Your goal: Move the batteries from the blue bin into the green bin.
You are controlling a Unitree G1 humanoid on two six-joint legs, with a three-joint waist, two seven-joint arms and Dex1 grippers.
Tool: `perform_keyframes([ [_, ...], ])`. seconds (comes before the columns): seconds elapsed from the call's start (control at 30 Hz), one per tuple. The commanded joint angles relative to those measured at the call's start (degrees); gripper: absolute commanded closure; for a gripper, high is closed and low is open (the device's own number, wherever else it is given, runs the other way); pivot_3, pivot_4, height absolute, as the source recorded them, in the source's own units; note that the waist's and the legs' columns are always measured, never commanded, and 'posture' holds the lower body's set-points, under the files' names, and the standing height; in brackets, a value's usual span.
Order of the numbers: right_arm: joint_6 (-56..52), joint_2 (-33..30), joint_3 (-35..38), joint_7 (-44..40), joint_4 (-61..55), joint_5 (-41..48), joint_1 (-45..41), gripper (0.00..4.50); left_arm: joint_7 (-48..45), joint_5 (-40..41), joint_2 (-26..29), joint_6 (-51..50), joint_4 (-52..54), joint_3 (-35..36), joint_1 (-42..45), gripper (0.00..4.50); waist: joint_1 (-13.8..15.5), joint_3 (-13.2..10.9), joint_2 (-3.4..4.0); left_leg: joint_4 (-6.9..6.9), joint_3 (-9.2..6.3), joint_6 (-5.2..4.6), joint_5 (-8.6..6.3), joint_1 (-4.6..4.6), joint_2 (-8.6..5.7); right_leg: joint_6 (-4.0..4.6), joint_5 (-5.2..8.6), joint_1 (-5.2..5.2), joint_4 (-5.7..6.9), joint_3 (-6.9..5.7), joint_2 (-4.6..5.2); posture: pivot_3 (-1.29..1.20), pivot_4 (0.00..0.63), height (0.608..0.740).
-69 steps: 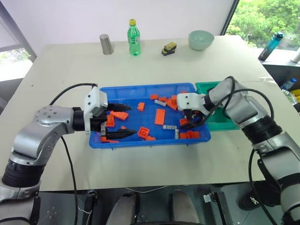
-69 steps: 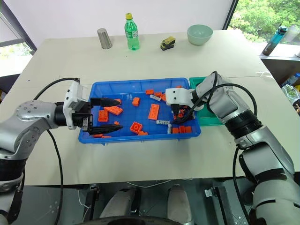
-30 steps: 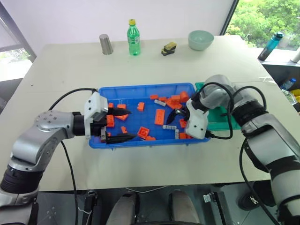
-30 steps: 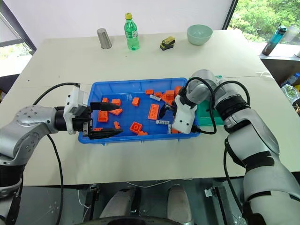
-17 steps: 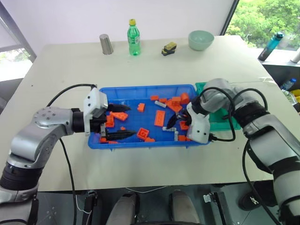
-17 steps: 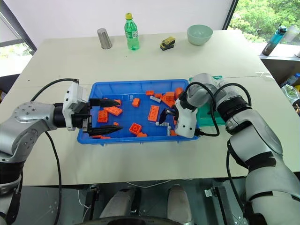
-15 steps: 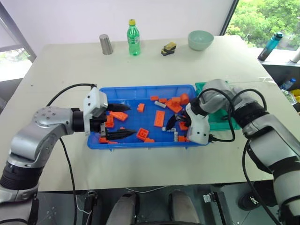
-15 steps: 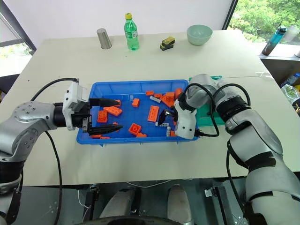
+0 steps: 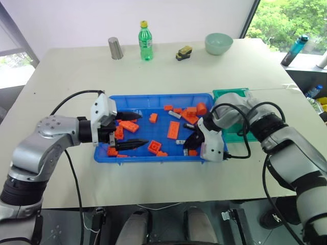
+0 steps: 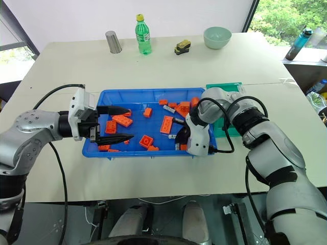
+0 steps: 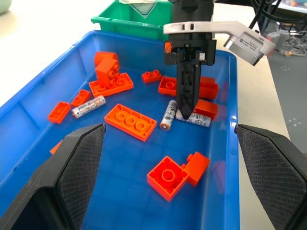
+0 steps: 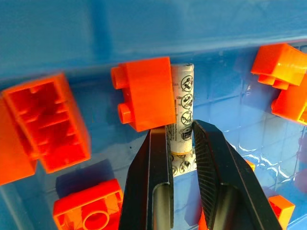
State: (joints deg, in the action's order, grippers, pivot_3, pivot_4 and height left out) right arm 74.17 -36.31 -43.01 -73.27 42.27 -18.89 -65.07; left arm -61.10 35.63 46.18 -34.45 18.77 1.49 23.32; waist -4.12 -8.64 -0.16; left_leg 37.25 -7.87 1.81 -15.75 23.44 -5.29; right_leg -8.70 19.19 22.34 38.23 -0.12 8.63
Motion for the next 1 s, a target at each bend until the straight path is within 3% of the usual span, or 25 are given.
perform_keyframes([
  [0.03,-4.3,-1.3,0.4,-1.3,-3.2,5.5,-0.2,4.37,0.0,0.5,0.1,0.7,0.6,1.7,0.8,0.0,0.0,0.0,0.0,0.0,0.0,0.0,0.0,0.0,0.0,0.0,0.0,0.0,0.0,0.0,0.0,0.0,0.15,0.727],
  [0.27,-47.0,-8.8,13.1,-11.3,-23.4,31.6,1.4,4.37,-1.2,0.2,0.6,1.4,0.2,1.8,-1.0,0.0,0.2,0.0,0.03,0.0,0.01,0.0,0.0,0.0,0.0,0.0,0.0,-0.04,0.0,0.0,0.02,0.0,0.15,0.727],
  [0.5,-79.6,-20.0,29.4,-3.3,-33.4,36.3,6.7,4.37,-2.8,-0.1,2.1,2.5,-2.2,3.5,-1.8,0.0,1.6,0.0,0.03,0.02,-0.02,-0.02,-0.01,0.02,-0.03,0.0,0.0,-0.06,-0.04,0.0,0.06,0.0,0.15,0.727],
  [0.7,-89.0,-28.3,42.2,6.7,-39.7,33.5,22.9,4.37,-3.6,-0.2,2.3,2.8,-3.9,3.8,-0.9,0.0,2.1,0.0,0.02,0.06,0.08,-0.07,-0.04,0.05,-0.07,0.0,0.0,-0.06,-0.03,0.01,0.15,0.0,0.15,0.727],
  [0.97,-96.8,-28.8,50.0,13.3,-45.2,33.1,36.5,4.37,-4.2,-0.5,1.6,2.8,-5.6,2.3,2.0,0.0,1.5,0.0,0.02,0.05,0.26,-0.08,-0.04,0.05,0.01,0.0,0.0,0.0,-0.01,0.05,0.11,0.0,0.15,0.727],
  [1.0,-96.6,-28.5,50.1,13.9,-45.7,32.6,37.6,3.33,-4.2,-0.6,1.5,2.8,-5.8,2.1,2.3,0.0,1.6,0.0,0.02,0.06,0.26,-0.08,-0.04,0.05,0.02,0.0,0.0,0.0,-0.01,0.04,0.1,0.0,0.15,0.727],
])
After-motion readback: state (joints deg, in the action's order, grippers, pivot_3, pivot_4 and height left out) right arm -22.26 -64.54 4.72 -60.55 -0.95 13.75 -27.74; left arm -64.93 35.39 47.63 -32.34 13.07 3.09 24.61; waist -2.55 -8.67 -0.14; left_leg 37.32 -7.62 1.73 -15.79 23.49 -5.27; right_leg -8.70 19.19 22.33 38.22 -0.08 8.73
